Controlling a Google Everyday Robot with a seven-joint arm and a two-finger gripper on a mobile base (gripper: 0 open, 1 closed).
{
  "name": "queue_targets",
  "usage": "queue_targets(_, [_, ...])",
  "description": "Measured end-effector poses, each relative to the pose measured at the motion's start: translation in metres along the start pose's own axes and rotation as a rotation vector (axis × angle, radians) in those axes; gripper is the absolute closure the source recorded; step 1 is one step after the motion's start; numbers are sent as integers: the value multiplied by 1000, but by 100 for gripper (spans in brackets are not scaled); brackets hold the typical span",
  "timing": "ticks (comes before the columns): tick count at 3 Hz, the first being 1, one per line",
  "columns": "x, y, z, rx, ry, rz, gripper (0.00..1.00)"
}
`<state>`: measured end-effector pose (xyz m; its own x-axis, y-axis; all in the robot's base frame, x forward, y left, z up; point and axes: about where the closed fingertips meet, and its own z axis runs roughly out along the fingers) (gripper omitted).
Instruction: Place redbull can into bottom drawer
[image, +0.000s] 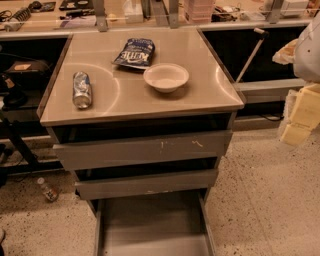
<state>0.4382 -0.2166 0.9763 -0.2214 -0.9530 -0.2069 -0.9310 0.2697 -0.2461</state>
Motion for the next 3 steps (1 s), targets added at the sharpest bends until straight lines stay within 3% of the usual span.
queue_targets(1, [0, 0, 0, 0, 0, 0, 0])
queue_targets(2, [-24, 1, 4, 16, 7, 17, 0])
queue_targets(3, [-67, -4, 16, 34, 62, 49, 0])
